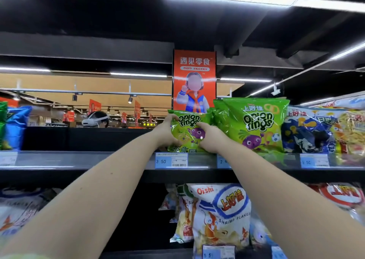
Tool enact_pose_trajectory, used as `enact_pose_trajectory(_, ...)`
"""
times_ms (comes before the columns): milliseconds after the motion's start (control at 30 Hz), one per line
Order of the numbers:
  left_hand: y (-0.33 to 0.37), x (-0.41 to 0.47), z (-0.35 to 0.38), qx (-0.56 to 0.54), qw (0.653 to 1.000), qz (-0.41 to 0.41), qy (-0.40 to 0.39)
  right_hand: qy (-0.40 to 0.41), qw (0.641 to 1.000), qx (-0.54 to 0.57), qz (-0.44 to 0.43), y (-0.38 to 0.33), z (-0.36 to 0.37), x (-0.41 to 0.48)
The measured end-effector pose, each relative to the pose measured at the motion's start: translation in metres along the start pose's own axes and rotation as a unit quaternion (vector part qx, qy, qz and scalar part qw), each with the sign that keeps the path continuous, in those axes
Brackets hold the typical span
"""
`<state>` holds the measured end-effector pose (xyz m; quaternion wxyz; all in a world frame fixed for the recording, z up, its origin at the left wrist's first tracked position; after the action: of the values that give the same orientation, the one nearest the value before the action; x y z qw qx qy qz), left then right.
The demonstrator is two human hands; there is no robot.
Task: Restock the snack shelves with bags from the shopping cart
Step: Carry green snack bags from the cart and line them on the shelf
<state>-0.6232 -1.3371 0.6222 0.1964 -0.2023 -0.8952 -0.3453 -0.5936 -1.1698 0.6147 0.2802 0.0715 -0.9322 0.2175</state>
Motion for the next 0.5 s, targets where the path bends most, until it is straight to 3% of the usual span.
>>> enact_pose_trajectory(133, 0.003, -0.008, -0.009, 0.006, 0.999, 0.014, 0.031, 0.074, 0.997, 0.001, -0.016, -0.005, -0.008, -0.014)
enact_pose_trajectory(267, 0.015, -0.029, -0.023, 0.097, 0.988, 0.07, 0.097, 0.139, 0.987, -0.013, -0.075, -0.019, -0.019, -0.039)
enact_pose_trajectory(400, 0.033, -0.07, -0.01, 0.187, 0.962, 0.14, 0.139, 0.197, 0.96, -0.136, -0.143, -0.021, -0.027, -0.081)
enact_pose_trajectory(500, 0.052, -0.099, 0.014, 0.241, 0.933, 0.199, 0.178, 0.229, 0.935, -0.233, -0.139, -0.007, -0.032, -0.113)
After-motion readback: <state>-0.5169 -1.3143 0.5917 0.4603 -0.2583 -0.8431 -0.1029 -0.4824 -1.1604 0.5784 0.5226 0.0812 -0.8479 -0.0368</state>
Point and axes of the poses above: each hand's wrist, its own x-axis towards the middle knuckle, its own z-axis out of the palm, y = z × x, the point moved 3 cm from there along x, towards the middle knuckle, and after that the axes turned 1 degree about z, right-handed, at the moved point
